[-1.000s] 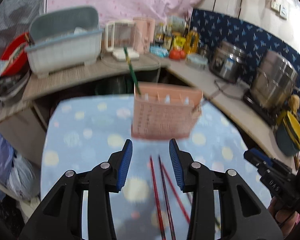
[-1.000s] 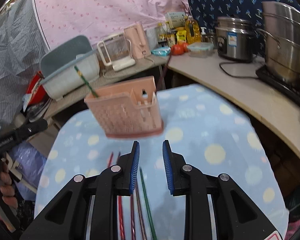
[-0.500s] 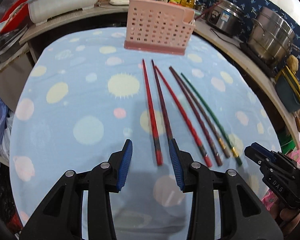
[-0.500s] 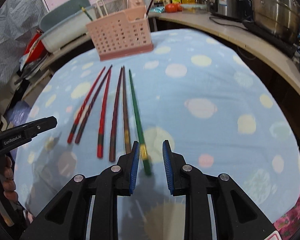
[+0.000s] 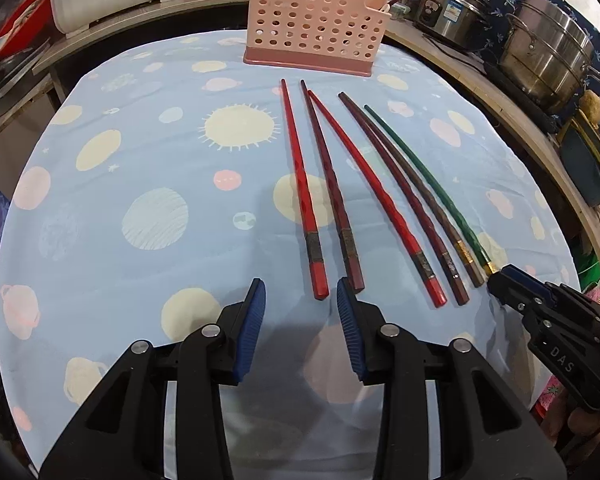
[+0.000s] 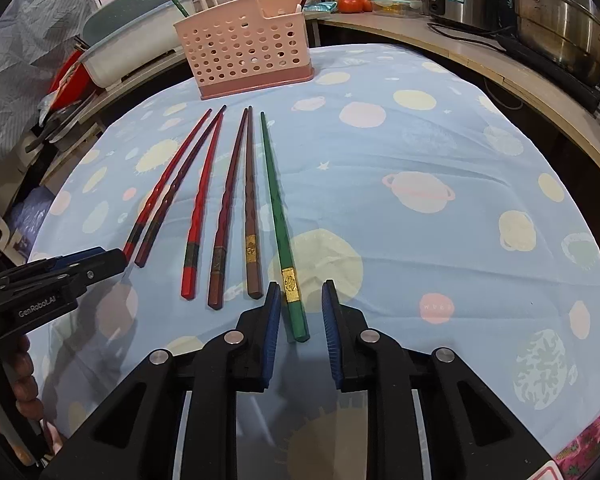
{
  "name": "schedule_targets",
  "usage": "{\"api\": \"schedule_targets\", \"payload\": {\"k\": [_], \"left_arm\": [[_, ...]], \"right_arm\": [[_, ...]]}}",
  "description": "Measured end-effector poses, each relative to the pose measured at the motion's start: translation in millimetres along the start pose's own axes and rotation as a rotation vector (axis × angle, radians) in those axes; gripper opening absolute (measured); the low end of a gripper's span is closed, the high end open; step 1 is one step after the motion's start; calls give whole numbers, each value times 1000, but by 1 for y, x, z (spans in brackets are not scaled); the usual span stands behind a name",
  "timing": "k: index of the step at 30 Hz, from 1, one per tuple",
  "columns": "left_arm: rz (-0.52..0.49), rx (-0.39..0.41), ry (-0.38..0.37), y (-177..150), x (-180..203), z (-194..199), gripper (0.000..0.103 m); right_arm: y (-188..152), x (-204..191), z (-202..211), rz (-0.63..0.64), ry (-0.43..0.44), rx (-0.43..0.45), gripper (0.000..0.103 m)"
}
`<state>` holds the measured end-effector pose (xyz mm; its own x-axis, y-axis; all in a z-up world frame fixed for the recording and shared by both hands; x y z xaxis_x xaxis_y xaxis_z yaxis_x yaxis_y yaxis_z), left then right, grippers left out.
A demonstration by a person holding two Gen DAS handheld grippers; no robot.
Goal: Organize utensils
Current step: 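Move both open tools down over the chopsticks lying on the cloth, then close the left tool on a red chopstick while the right tool grasps a green gold-banded chopstick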
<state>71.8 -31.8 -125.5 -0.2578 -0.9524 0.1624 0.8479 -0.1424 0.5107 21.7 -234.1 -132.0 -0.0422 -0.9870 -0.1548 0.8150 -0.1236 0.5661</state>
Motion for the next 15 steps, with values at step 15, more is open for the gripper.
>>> {"api": "schedule_targets", "payload": {"k": [15], "left_arm": [[-8,29,45,12,-3,-10,7]], "right_arm": [[3,-3,-6,14,0,8,8]]}}
Point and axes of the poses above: each gripper's, at about its wrist camera, not at the fingertips, and z roughly against the way its jaws point, x to its right, y to its top, the point moved 3 cm from there along -z, roughly the way its jaws point, and after that the axes turned 1 degree about z, right-handed, at the moved point
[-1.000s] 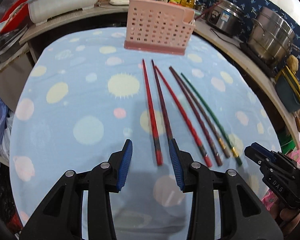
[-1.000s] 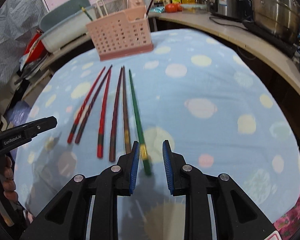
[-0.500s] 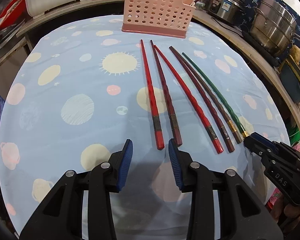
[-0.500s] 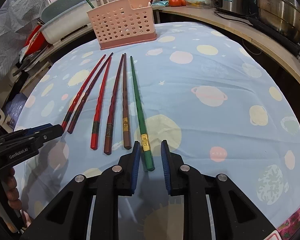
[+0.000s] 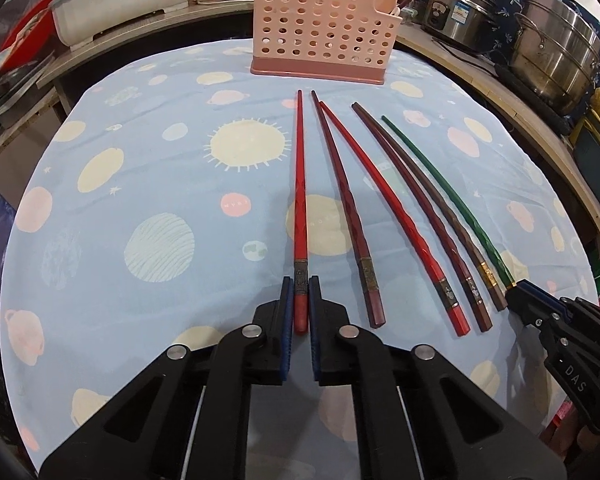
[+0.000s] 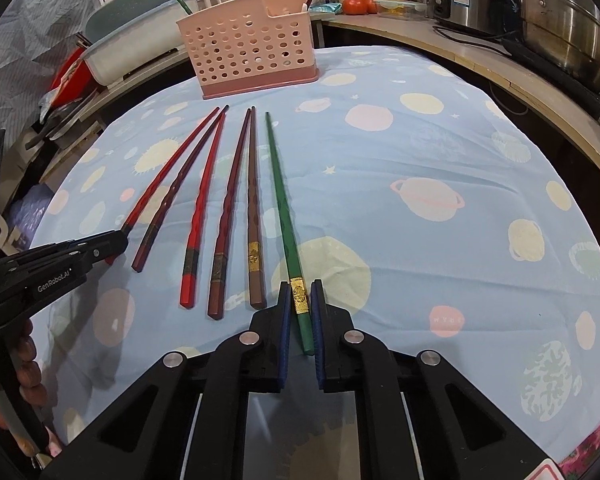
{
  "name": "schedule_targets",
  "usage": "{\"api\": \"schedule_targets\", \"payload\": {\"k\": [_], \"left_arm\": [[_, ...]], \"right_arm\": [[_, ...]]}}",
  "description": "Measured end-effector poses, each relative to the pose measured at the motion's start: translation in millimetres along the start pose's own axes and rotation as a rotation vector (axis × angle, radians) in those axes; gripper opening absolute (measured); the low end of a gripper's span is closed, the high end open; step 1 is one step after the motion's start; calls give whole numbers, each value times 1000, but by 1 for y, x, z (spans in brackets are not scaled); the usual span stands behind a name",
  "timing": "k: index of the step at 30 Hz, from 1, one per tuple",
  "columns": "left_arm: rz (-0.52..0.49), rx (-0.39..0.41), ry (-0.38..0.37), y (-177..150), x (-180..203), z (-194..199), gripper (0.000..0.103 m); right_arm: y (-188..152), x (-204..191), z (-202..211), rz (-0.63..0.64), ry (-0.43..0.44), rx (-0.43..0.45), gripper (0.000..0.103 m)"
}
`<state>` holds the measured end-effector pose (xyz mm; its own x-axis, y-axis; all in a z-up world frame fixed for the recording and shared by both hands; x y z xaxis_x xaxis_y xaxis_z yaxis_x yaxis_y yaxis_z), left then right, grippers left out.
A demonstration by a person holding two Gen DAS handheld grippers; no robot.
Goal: Organize utensils
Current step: 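Close the left tool on a red chopstick while the right tool grasps a green gold-banded chopstick, then lift both chopsticks and carry them over the pink caddy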
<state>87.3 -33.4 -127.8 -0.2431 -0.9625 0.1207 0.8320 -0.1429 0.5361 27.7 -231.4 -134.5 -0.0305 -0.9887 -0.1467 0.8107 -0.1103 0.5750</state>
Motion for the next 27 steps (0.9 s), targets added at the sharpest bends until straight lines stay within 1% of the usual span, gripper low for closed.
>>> {"api": "schedule_targets", "payload": {"k": [3,6,12,18,27], "left_arm": [[12,1,-12,-2,-4,8,7],[19,20,-22,-2,-7,23,7],[38,93,-40,9,-12,65,7],[50,184,-58,33,-14,109,7],[41,296,-69,78,-10,144,7]], "right_arm": [[0,0,6,-3,1,10,7],[3,0,18,-12,13,33,7],[20,-3,50,-23,42,110,7],[51,-3,87,-44,68,207,7],[109,2,125,-53,79,346,7]]}}
Point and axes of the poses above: each gripper's, at about its wrist camera, not at the fingertips, and z roughly against the way its jaws point, x to its right, y to its top, the point moved 3 cm from there along -z, roughly the way its jaws point, and after that the axes turned 1 degree about z, right-handed, at the moved point
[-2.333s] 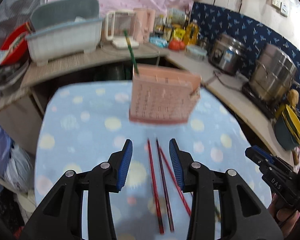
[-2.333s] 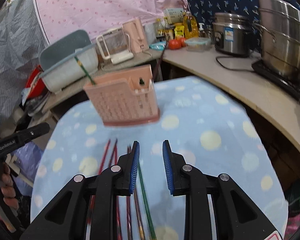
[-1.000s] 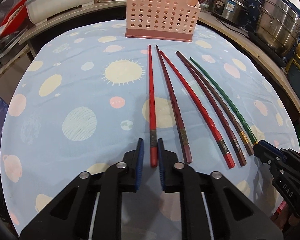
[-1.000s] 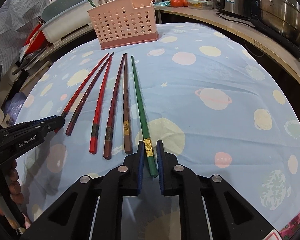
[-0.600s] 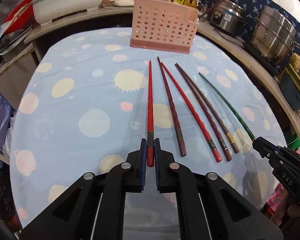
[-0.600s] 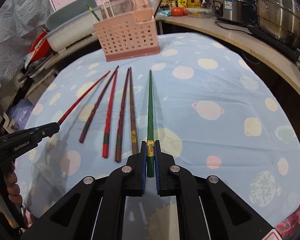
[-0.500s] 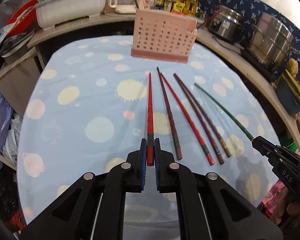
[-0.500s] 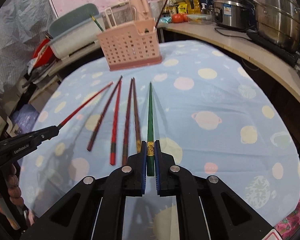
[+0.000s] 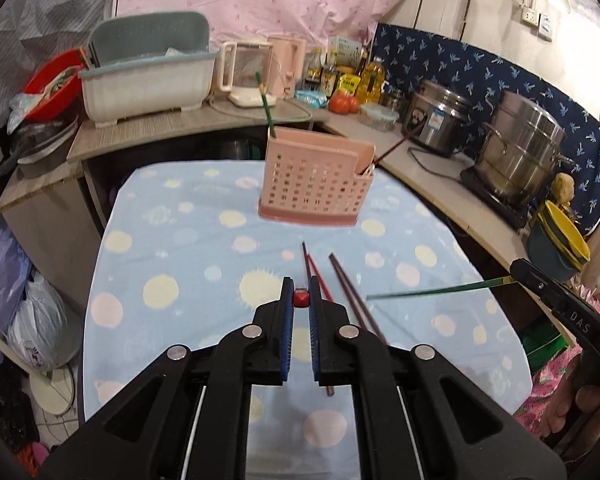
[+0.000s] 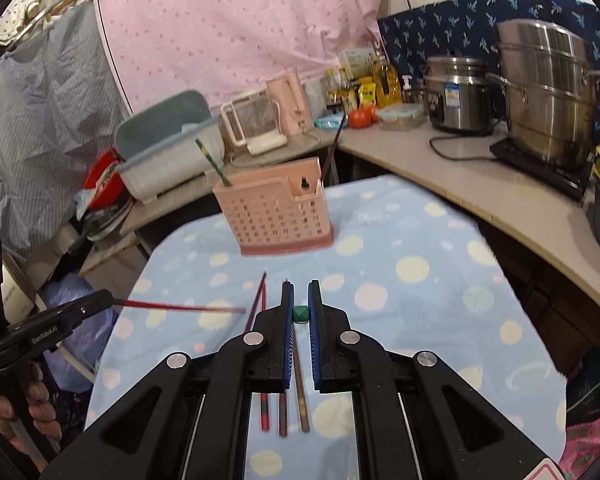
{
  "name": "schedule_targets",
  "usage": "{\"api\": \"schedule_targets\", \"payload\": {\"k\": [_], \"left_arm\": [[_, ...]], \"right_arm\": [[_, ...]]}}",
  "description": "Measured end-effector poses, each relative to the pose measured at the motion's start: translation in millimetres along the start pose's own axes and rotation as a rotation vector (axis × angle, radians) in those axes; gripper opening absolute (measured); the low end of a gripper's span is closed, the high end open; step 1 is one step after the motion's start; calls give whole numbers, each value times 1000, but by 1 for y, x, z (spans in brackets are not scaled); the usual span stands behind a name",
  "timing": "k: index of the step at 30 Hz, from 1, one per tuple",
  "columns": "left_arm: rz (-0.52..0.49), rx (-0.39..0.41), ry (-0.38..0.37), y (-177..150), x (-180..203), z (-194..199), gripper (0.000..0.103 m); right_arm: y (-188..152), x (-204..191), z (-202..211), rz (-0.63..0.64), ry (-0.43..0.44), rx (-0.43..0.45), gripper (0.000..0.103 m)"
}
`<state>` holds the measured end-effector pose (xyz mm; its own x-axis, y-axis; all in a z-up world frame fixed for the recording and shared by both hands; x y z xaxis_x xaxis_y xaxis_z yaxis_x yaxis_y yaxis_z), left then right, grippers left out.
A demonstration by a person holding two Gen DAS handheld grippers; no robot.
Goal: Organize utensils
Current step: 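Lift both chopsticks and carry them over the pink caddy, then lower the chopsticks into the caddy and open both tools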
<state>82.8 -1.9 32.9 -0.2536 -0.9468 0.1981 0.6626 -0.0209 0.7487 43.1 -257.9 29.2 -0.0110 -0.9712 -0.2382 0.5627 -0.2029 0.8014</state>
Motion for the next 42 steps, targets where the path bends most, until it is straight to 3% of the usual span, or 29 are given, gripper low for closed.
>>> {"api": "schedule_targets", "payload": {"k": [25,42], "left_arm": [[-53,95,5,69,15,-2,7],[-81,346,25,222,22,5,7]], "right_arm": [[72,-13,-14,19,25,98,7],[214,-28,-53,18,20,262,7]]}}
Point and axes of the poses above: each gripper's, at about its wrist camera, not at the fingertips, and z roughly against the way its jaws point, x to its right, y to its top, the point moved 3 cm from there along -z, roughly the way its jaws point, and after that the axes turned 1 degree about z, right-handed, at the moved point
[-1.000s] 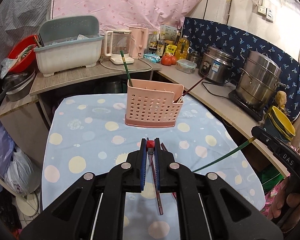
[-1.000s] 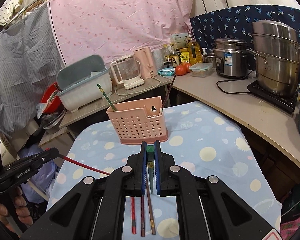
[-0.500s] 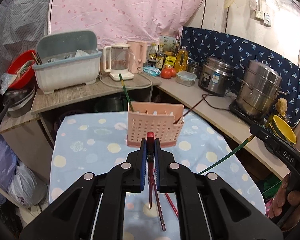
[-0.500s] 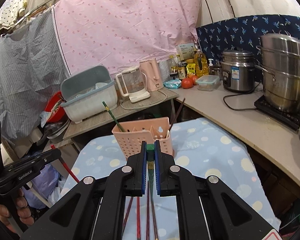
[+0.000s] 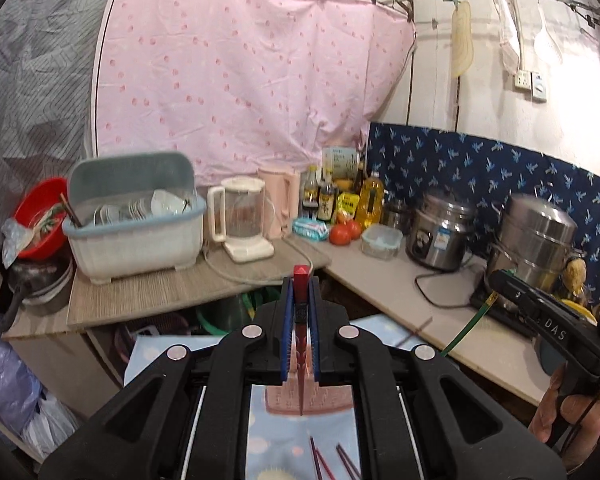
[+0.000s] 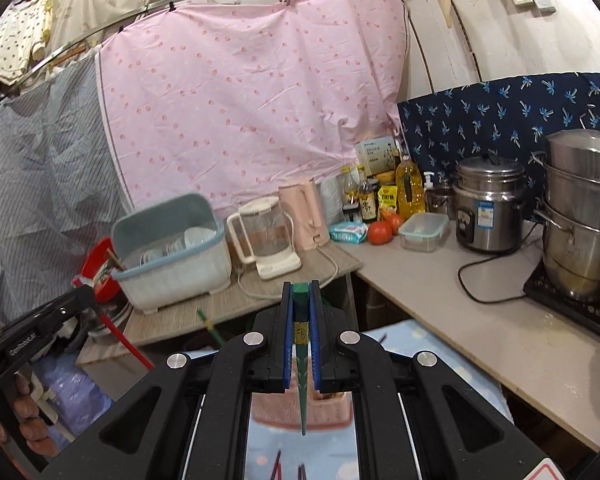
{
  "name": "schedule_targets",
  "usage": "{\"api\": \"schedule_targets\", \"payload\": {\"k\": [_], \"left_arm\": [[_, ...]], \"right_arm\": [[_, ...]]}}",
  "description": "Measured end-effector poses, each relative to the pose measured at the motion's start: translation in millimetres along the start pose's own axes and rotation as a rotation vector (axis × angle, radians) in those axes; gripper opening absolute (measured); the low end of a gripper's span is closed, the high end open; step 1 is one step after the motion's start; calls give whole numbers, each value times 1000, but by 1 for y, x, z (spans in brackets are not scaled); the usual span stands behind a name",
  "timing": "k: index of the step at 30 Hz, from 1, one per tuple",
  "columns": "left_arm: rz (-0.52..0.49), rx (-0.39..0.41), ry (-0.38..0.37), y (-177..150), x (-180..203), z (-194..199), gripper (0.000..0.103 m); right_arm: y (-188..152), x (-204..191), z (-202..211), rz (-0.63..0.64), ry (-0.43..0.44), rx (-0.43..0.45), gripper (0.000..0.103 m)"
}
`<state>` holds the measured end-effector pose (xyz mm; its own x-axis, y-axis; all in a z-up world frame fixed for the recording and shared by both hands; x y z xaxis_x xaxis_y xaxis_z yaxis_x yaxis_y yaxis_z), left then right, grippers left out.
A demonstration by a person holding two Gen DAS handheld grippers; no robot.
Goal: Organize utensils
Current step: 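Lower the chopsticks into the caddy and open both tools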
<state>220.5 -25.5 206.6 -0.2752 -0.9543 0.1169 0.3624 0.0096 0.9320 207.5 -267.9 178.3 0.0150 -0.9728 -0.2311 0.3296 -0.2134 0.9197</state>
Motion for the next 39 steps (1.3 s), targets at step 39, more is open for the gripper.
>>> {"api": "schedule_targets", "payload": {"k": [39], "left_arm": [[52,-137,47,-32,-31,-103,34]], "right_arm": [[-30,-17,-92,21,-10,-80,35]]}}
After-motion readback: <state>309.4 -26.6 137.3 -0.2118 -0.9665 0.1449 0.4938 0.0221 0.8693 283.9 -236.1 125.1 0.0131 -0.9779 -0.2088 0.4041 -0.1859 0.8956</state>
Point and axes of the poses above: each gripper's, at about its wrist camera, not at the fingertips, and z roughly against the way its jaws point, x to its right, y to its top, the point moved 3 cm from there along -z, roughly the way its jaws point, and after that the axes turned 1 degree about z, right-handed, at the moved point
